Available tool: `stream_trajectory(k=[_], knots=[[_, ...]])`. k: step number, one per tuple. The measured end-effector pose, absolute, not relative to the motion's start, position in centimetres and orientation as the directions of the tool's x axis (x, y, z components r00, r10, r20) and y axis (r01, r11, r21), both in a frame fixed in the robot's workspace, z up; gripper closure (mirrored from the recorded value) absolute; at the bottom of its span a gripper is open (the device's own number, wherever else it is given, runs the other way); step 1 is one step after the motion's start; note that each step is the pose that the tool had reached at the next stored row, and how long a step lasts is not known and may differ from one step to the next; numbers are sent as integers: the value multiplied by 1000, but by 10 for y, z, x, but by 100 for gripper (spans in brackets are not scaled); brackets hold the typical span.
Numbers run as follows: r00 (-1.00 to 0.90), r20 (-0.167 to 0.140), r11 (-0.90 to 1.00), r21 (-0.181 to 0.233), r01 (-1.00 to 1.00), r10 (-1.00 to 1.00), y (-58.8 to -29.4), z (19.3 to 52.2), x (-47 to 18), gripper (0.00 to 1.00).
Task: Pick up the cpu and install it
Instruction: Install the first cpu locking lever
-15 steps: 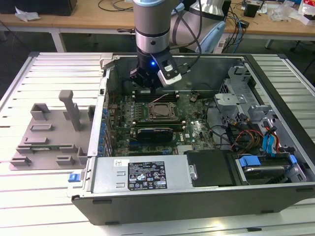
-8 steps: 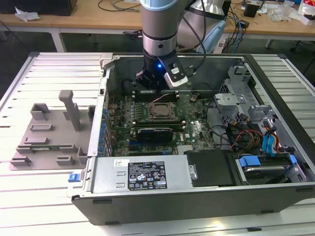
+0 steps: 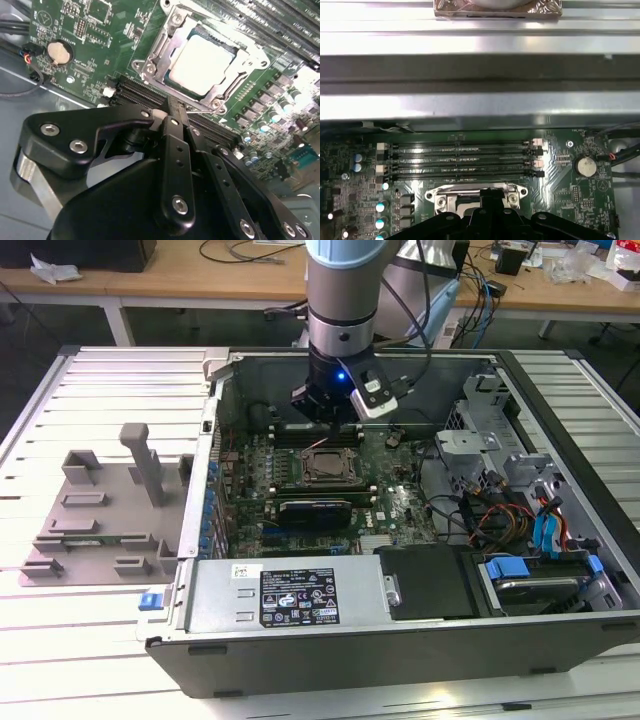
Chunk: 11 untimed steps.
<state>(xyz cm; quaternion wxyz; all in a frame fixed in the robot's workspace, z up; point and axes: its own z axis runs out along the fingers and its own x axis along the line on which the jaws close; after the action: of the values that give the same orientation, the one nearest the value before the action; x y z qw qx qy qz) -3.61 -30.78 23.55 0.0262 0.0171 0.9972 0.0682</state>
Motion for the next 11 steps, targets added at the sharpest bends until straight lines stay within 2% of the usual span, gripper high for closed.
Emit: stream_trajectory(k=[4,11], knots=[[-998,-50,990,137,31,38,-298,233,-37,89],[-998,-50,991,130,33,40,-297,221,-39,89]])
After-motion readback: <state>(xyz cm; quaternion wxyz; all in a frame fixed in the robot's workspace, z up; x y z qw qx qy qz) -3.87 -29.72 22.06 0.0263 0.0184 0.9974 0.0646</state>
